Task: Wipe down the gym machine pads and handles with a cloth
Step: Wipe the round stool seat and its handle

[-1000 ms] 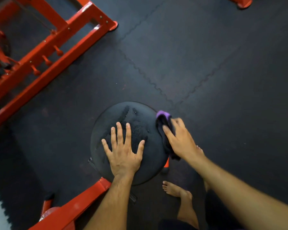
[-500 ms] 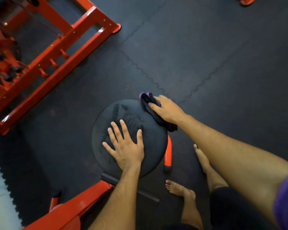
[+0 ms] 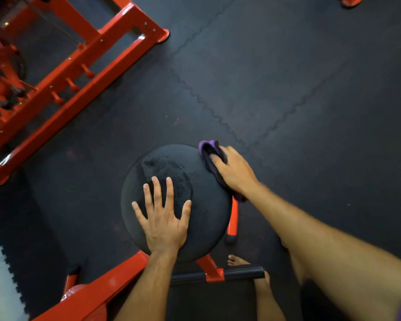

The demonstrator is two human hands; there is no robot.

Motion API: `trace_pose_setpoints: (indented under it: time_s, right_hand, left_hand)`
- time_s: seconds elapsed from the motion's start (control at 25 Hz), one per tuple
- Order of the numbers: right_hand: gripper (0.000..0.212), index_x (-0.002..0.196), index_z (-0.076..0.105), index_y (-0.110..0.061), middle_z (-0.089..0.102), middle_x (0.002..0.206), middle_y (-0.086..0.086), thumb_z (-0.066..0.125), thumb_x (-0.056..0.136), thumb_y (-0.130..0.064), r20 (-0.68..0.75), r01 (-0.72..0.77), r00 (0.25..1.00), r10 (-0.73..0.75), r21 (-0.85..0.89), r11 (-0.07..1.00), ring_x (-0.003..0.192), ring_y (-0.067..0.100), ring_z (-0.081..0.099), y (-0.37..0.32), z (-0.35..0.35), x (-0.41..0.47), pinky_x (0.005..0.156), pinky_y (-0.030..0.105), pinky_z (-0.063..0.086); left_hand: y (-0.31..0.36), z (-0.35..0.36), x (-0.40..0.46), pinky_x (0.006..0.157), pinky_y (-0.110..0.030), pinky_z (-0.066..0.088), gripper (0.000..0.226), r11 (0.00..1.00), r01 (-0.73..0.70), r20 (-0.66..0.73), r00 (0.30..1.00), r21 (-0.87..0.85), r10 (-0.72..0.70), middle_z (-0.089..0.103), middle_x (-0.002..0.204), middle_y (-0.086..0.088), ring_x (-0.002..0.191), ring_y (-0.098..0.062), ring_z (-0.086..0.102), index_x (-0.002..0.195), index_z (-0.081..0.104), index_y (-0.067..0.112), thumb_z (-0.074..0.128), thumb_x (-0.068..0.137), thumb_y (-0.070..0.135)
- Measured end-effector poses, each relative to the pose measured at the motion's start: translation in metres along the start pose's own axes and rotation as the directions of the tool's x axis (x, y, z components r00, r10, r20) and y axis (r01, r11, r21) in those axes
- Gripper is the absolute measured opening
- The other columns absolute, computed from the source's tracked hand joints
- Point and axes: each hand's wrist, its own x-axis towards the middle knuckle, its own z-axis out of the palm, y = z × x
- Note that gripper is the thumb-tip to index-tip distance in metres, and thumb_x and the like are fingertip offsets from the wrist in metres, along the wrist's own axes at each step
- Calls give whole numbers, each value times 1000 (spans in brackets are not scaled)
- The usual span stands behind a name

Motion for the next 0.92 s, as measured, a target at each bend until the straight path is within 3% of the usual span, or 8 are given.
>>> trace_pose_setpoints:
  time_s: [0.16, 0.4, 0.48, 0.6, 0.72, 0.8, 0.88, 0.92]
  right_hand:
    - [34, 125, 62, -22, 63, 115, 5, 47, 103, -42, 312, 174, 940, -136, -99, 980, 108, 25, 59, -36, -15, 59, 87, 38, 44]
    - [38, 121, 50, -24, 42, 110, -10, 43, 100, -54, -59, -16, 998, 18, 31, 999, 106, 18, 53, 22, 0, -105, 84, 22, 30]
    - [44, 122, 48, -24, 41, 113, -10, 39, 97, -59, -87, -83, 992, 91, 92, 992, 110, 19, 52, 23, 23, -139, 89, 28, 38]
    - [45, 138, 47, -23, 47, 122, -2, 44, 101, -49, -190, -156, 965, 179, 126, 980, 117, 22, 51, 13, 32, -99, 92, 38, 44]
    - [40, 136, 51, -26, 52, 120, 4, 46, 102, -46, -142, -41, 989, 49, 58, 997, 117, 29, 54, 16, 14, -40, 93, 42, 45]
    - [36, 133, 53, -28, 55, 118, 5, 47, 102, -46, 32, 76, 997, -76, 2, 997, 116, 29, 56, 12, -5, -5, 91, 38, 43]
    - [36, 134, 53, -28, 56, 118, 4, 46, 103, -46, 163, 167, 974, -158, -41, 985, 117, 25, 57, 4, -10, 18, 89, 34, 41]
    - [37, 134, 53, -27, 56, 116, 3, 46, 103, -47, 160, 175, 973, -166, -40, 984, 115, 25, 57, 4, -12, 18, 89, 34, 40]
  left_hand:
    - [9, -2, -3, 124, -66, 7, 76, 998, 65, -9, 998, -8, -65, -3, 174, 6, 160, -20, -3, 165, 10, 38, 20, 97, 73]
    - [7, -2, -1, 125, -65, 7, 76, 998, 56, -7, 998, 7, -56, -4, 174, 8, 160, -20, -1, 164, 10, 39, 19, 97, 74]
    - [4, -3, 0, 125, -64, 7, 76, 999, 27, -4, 1000, 25, -27, -4, 173, 8, 160, -19, -1, 164, 9, 39, 18, 98, 75]
    - [6, -2, -2, 126, -63, 4, 76, 999, 48, -4, 999, 9, -48, -6, 173, 8, 160, -19, -4, 164, 6, 39, 18, 98, 74]
    - [27, 1, -5, 125, -65, 5, 73, 982, 186, -50, 981, -39, -188, 0, 174, -1, 160, -25, -1, 165, 10, 32, 22, 102, 64]
    - [44, 2, 1, 125, -63, 9, 66, 999, -32, -113, 993, -8, 31, 10, 173, -6, 160, -27, 7, 165, 19, 24, 31, 104, 47]
    - [51, 3, 16, 126, -59, 14, 63, 944, -325, -114, 937, 61, 330, 13, 173, -2, 159, -21, 12, 165, 21, 21, 34, 105, 37]
    - [52, 2, 25, 126, -58, 16, 63, 933, -355, -112, 927, 55, 359, 12, 173, -1, 159, -18, 11, 165, 20, 20, 32, 106, 37]
